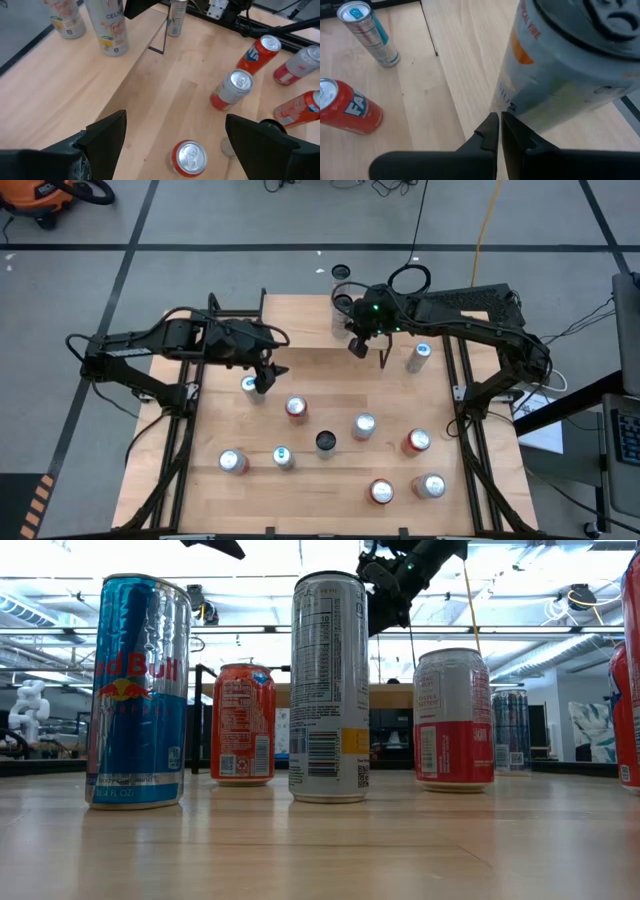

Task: Place canned beverage on shelf
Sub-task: Put the middle right white-yellow soda can aligned with the other white-yellow can on the shelf

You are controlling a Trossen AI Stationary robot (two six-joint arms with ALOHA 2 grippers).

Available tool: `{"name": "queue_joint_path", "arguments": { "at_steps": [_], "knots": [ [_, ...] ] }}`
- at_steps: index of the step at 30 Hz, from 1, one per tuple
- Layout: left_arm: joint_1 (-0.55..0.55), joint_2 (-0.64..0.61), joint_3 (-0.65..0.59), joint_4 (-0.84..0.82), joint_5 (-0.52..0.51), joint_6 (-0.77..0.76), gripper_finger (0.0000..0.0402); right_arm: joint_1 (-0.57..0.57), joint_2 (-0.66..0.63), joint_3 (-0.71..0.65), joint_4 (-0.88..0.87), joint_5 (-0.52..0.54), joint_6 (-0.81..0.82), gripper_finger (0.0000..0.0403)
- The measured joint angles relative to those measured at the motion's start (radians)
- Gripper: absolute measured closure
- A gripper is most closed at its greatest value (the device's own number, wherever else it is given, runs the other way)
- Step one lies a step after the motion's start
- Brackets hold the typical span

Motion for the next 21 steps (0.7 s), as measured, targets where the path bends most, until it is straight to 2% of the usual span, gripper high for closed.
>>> {"name": "queue_joint_path", "arguments": {
  "at_steps": [9, 21],
  "knots": [
    [0.030, 0.000, 0.000, 0.000, 0.028, 0.002, 0.0061, -0.028, 0.000, 0.000, 0.000, 0.002, -0.015, 0.0403],
    [0.030, 0.000, 0.000, -0.001, 0.032, 0.002, 0.0061, -0.005, 0.016, 0.000, 0.002, -0.026, 0.066, 0.0403]
  ]
}}
